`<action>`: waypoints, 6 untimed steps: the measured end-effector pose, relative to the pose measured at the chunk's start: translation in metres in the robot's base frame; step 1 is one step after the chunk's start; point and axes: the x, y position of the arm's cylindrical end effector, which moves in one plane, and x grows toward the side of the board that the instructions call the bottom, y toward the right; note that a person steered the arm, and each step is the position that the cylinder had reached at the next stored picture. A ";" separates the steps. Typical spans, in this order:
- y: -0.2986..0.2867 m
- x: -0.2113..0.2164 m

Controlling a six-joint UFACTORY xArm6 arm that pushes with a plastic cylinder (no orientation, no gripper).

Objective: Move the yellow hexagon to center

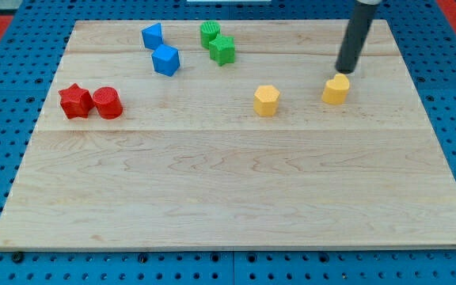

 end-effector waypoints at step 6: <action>-0.110 0.057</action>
